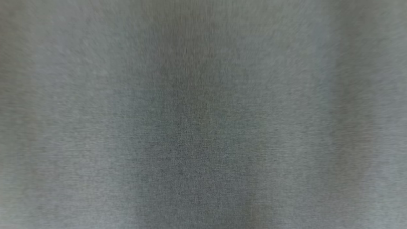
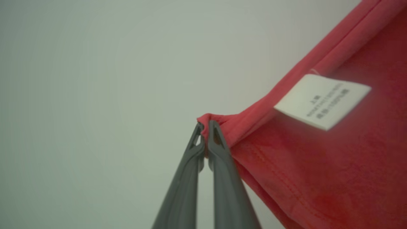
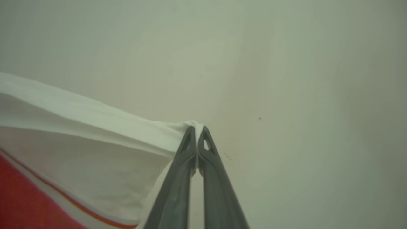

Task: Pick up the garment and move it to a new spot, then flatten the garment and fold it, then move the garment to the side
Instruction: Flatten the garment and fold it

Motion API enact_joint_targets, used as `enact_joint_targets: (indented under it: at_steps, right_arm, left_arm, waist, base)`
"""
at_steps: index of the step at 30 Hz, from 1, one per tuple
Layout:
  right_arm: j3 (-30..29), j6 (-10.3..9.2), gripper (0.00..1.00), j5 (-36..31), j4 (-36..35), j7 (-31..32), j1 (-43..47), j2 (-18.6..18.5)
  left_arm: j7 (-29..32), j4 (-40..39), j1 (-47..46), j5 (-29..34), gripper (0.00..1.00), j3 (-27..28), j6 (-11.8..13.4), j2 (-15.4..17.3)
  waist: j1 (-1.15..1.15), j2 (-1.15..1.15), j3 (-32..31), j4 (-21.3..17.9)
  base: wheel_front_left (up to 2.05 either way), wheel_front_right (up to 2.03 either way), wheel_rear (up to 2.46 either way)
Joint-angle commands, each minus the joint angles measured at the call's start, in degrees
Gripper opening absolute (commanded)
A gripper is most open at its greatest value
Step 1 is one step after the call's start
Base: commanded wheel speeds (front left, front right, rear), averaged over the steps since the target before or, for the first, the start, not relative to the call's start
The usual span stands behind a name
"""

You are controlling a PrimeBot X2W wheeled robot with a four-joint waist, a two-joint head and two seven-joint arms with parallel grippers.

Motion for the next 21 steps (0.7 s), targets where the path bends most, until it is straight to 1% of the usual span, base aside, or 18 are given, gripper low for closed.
enact_joint_targets:
  at_steps: [1, 3, 7, 8, 12, 15, 17, 21]
  right_arm:
    - [-0.28, -0.25, 0.0, -1.4, 0.72, 0.43, -2.71, -1.07]
    - [-0.88, -0.25, 0.0, -1.98, 1.48, 0.25, -4.41, -0.98]
    - [-3.2, -0.26, 0.0, -3.48, 3.02, -0.71, -2.99, -0.88]
    - [-4.81, -0.28, 0.0, -4.27, 3.48, -1.04, -1.84, -1.49]
    - [-6.4, -0.41, 0.0, -4.6, 4.25, -1.45, 1.66, -3.04]
    - [-6.15, -0.43, 0.0, -3.37, 4.16, -1.62, 6.46, -4.22]
    - [-6.01, -0.43, 0.0, -1.31, 2.77, -1.59, 10.52, -4.41]
    - [-4.41, -0.42, 0.0, 3.47, -1.38, -1.64, 22.24, -4.75]
  left_arm:
    - [-0.3, 1.54, -2.66, -0.1, 0.0, 0.46, 0.51, -0.35]
    - [-1.46, 2.92, -4.26, -0.31, 0.0, 0.26, 1.02, -1.37]
    - [-3.32, 6.17, -2.03, -1.57, 0.0, 0.6, 2.16, -2.54]
    - [-3.81, 7.32, -0.76, -2.23, 0.0, 1.18, 2.72, -2.57]
    - [-4.08, 8.86, 2.12, -3.75, 0.0, 2.22, 3.02, -1.9]
    - [-4.15, 6.98, 5.55, -5.01, 0.0, 3.17, 2.88, -2.71]
    - [-4.16, 5.61, 9.2, -5.67, 0.0, 3.36, 2.73, -3.39]
    - [-4.19, 1.54, 18.58, -8.39, 0.0, 6.78, 3.66, -5.3]
  waist:
    - [-0.02, -0.01, 11.75, 0.36]
    - [-0.02, -0.01, 13.86, 0.75]
    - [-0.02, -0.01, 14.46, 1.04]
    - [-0.02, -0.01, 14.23, 1.06]
    - [-0.02, -0.01, 13.74, 0.78]
    - [-0.02, -0.01, 12.72, 0.55]
    - [-0.02, -0.01, 11.17, 0.36]
    - [-0.02, -0.01, 6.75, -0.12]
  base:
    - [0.0, 0.0, 0.0]
    - [0.0, 0.0, 0.0]
    - [0.0, 0.0, 0.0]
    - [0.0, 0.0, 0.0]
    - [0.0, 0.0, 0.0]
    - [0.0, 0.0, 0.0]
    - [0.0, 0.0, 0.0]
    - [0.0, 0.0, 0.0]
